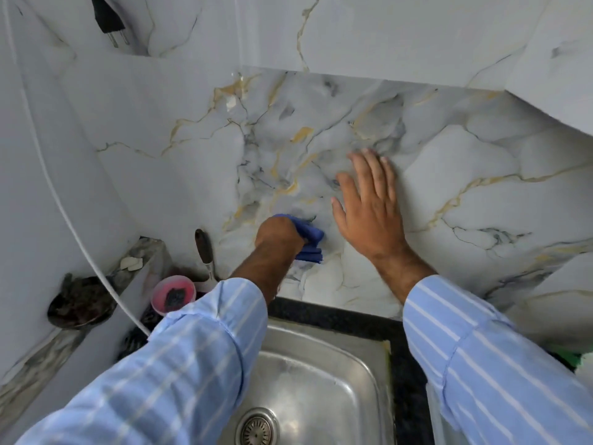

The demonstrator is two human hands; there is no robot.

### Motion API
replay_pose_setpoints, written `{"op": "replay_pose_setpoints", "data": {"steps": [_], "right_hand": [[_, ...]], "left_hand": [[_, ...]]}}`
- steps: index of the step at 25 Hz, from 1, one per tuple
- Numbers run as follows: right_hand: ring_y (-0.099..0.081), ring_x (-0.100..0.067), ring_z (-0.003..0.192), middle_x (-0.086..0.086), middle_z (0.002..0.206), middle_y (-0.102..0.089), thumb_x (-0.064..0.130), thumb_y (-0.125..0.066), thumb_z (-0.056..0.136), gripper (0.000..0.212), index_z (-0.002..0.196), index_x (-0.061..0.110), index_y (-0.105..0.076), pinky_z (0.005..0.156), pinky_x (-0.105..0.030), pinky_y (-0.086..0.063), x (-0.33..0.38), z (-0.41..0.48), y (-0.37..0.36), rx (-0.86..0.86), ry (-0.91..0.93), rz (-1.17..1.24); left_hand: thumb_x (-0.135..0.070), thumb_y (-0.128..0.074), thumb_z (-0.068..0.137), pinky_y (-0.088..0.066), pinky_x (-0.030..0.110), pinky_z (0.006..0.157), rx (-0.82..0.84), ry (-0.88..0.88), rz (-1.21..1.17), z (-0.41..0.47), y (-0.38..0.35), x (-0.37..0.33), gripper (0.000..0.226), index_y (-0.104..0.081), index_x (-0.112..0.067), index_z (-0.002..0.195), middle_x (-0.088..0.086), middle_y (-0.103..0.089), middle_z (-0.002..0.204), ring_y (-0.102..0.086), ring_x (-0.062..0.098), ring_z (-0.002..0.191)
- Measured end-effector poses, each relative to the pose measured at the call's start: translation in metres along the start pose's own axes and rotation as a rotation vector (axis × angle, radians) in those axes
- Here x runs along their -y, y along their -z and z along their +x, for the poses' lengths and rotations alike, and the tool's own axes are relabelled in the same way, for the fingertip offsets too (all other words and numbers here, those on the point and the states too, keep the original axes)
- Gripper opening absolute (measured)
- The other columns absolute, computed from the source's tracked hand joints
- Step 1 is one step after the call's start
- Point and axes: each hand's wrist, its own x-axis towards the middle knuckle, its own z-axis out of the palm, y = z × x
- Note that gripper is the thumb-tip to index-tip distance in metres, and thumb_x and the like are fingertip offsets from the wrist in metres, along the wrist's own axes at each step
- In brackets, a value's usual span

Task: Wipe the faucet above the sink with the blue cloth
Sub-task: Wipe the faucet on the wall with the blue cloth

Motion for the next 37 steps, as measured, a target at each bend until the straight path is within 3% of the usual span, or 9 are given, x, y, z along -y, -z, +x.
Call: {"op": "replay_pose_setpoints", "data": {"steps": [3,10,15,19,25,29,33,35,37], "right_hand": [[-0.027,-0.039,0.163,-0.019,0.175,-0.025,0.037,-0.05,0.11,0.057,0.162,0.013,-0.041,0.132,-0.058,-0.026,-0.03,0.025,-0.019,-0.017,0.138,-0.139],[-0.007,-0.032,0.167,-0.014,0.178,-0.008,0.046,-0.048,0.109,0.068,0.168,0.015,-0.033,0.136,-0.053,-0.003,-0.044,0.024,-0.067,-0.219,0.182,-0.142],[-0.004,-0.03,0.167,-0.013,0.178,-0.007,0.047,-0.048,0.109,0.069,0.168,0.015,-0.032,0.136,-0.052,-0.001,-0.046,0.021,-0.073,-0.247,0.174,-0.128],[-0.004,-0.03,0.167,-0.013,0.178,-0.011,0.047,-0.048,0.109,0.069,0.168,0.015,-0.033,0.137,-0.051,-0.001,-0.045,0.022,-0.074,-0.267,0.163,-0.127],[-0.005,-0.03,0.165,-0.015,0.174,-0.023,0.047,-0.047,0.109,0.068,0.167,0.015,-0.034,0.137,-0.051,0.0,-0.045,0.022,-0.073,-0.288,0.17,-0.152],[-0.004,-0.03,0.165,-0.016,0.174,-0.023,0.046,-0.047,0.109,0.068,0.168,0.015,-0.033,0.136,-0.051,0.001,-0.044,0.021,-0.075,-0.303,0.167,-0.157],[-0.013,-0.034,0.167,-0.016,0.173,-0.027,0.046,-0.048,0.109,0.068,0.167,0.014,-0.034,0.136,-0.052,0.001,-0.045,0.021,-0.075,-0.313,0.174,-0.158],[-0.024,-0.037,0.163,-0.016,0.172,-0.029,0.046,-0.048,0.109,0.067,0.167,0.014,-0.034,0.137,-0.051,0.001,-0.045,0.022,-0.075,-0.315,0.175,-0.152],[-0.025,-0.037,0.161,-0.016,0.173,-0.027,0.046,-0.047,0.11,0.067,0.168,0.014,-0.033,0.136,-0.051,0.001,-0.044,0.021,-0.075,-0.309,0.182,-0.143]], "left_hand": [[-0.006,-0.068,0.088,-0.055,0.029,0.054,0.183,0.177,-0.392,0.017,0.002,0.004,0.02,-0.074,0.006,0.103,0.023,-0.075,0.076,-0.072,0.029,0.06],[-0.012,-0.057,0.098,-0.047,0.021,0.039,0.399,0.182,-1.068,0.021,-0.002,0.041,0.022,-0.067,0.001,0.085,0.015,-0.07,0.065,-0.062,0.019,0.041],[-0.021,-0.064,0.086,-0.059,0.024,0.059,0.166,0.209,-0.428,0.017,-0.012,0.006,0.018,-0.077,-0.008,0.086,0.011,-0.078,0.073,-0.077,0.024,0.065],[-0.016,-0.069,0.083,-0.063,0.042,0.08,0.15,0.273,-0.443,0.02,-0.015,0.003,0.021,-0.074,-0.001,0.096,0.016,-0.079,0.077,-0.077,0.03,0.075],[-0.02,-0.063,0.098,-0.063,0.045,0.078,0.344,0.233,-1.446,0.022,-0.001,0.057,0.021,-0.071,-0.007,0.113,0.016,-0.078,0.096,-0.075,0.028,0.079],[-0.014,-0.064,0.092,-0.057,0.033,0.052,0.267,0.116,-0.737,0.029,-0.003,0.02,0.014,-0.073,-0.006,0.098,0.015,-0.074,0.073,-0.069,0.027,0.056],[-0.014,-0.06,0.095,-0.054,0.037,0.083,-0.051,0.019,0.175,0.014,-0.041,0.009,0.034,-0.06,-0.009,0.128,0.009,-0.068,0.123,-0.068,0.028,0.11],[-0.017,-0.055,0.098,-0.049,0.035,0.076,-0.242,0.062,0.147,0.017,-0.039,0.01,0.03,-0.057,-0.007,0.126,0.012,-0.068,0.117,-0.066,0.031,0.107],[-0.024,-0.057,0.098,-0.048,0.033,0.074,-0.131,-0.025,-0.099,0.013,-0.024,0.03,0.023,-0.062,-0.006,0.111,0.012,-0.068,0.101,-0.067,0.03,0.096]]}}
